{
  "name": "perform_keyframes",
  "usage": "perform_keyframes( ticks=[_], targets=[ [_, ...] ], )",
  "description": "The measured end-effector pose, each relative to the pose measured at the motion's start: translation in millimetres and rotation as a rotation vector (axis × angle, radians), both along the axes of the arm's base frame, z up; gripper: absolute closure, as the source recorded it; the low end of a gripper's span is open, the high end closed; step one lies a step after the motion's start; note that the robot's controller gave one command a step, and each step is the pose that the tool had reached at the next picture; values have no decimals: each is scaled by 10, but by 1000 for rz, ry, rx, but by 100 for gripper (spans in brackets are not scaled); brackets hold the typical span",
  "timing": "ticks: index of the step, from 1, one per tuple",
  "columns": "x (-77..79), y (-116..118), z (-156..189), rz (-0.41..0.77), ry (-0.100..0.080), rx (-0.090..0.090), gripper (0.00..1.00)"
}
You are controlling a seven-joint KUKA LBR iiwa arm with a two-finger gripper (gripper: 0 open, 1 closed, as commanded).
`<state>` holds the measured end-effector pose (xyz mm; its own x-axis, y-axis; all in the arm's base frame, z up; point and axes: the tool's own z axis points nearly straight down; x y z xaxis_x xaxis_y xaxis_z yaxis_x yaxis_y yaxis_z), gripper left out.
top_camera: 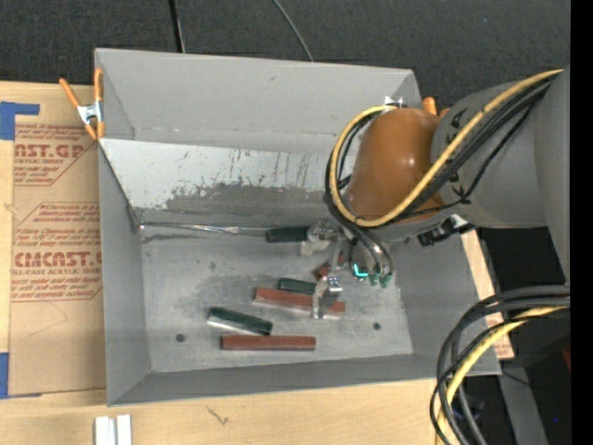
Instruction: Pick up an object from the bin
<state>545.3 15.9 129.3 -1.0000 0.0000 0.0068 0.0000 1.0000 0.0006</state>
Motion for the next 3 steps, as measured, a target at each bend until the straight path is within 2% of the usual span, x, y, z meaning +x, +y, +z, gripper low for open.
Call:
perform_keyframes(
  ticks=[1, 2, 3],
  targets=[
    [21, 0, 38, 0, -8, 0, 0],
    [-72, -20, -535, 190, -15, 1, 100],
    [-72, -21, -535, 190, -15, 1, 100]
  ],
)
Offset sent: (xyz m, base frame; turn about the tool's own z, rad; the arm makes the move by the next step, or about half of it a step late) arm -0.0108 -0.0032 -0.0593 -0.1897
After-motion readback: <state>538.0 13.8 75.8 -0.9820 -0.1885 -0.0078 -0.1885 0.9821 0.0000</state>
